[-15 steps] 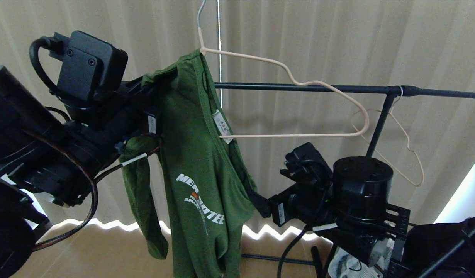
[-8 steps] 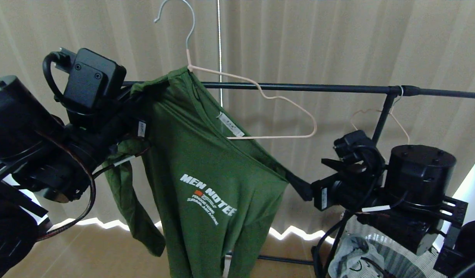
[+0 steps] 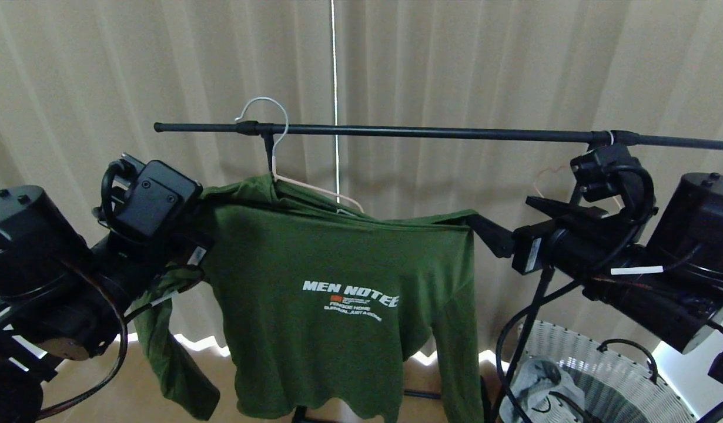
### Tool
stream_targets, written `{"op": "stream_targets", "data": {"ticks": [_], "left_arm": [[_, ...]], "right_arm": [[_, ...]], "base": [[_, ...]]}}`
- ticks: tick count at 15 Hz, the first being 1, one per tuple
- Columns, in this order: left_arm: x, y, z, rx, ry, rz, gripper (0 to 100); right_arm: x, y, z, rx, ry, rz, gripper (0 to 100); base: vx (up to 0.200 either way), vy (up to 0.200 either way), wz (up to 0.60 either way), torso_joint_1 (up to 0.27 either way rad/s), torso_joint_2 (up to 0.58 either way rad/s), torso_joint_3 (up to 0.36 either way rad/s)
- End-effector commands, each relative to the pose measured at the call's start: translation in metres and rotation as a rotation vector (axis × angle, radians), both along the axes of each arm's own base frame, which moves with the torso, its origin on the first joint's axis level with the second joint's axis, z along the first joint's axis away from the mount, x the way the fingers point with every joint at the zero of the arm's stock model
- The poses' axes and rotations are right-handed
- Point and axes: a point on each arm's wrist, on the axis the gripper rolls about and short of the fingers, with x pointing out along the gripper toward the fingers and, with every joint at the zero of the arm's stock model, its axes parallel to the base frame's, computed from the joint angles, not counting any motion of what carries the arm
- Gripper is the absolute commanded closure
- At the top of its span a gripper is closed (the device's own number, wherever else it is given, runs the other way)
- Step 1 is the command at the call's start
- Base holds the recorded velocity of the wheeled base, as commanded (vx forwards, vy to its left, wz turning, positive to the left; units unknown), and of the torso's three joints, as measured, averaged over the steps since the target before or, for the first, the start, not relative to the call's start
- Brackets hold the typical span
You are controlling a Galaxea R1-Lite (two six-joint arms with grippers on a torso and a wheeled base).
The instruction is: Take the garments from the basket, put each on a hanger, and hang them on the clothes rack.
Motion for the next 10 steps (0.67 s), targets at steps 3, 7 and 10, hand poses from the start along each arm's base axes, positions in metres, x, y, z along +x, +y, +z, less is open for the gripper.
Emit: {"op": "stream_targets", "data": {"ticks": [3,7,10], "left_arm": [[0.000,0.001,-0.003,-0.004,0.013,0.006,100],[0.004,0.000,-0.001,-0.043,0.007,0.010,100],[0.010,-0.002,0.003,-0.065,-0.008,0.017,100]], "right_arm": [[-0.012,0.007,0.000,0.006,0.002,0.113,0],[-0.025,0.019,0.002,0.013,-0.001,0.286,0],[-0.031,0.025,-0.001,-0.017,0.030,0.322,0]], "base": [[0.000,0.000,0.00,0.000,0.00,0.000],[0.000,0.000,0.00,0.000,0.00,0.000],[0.000,0.000,0.00,0.000,0.00,0.000]]}}
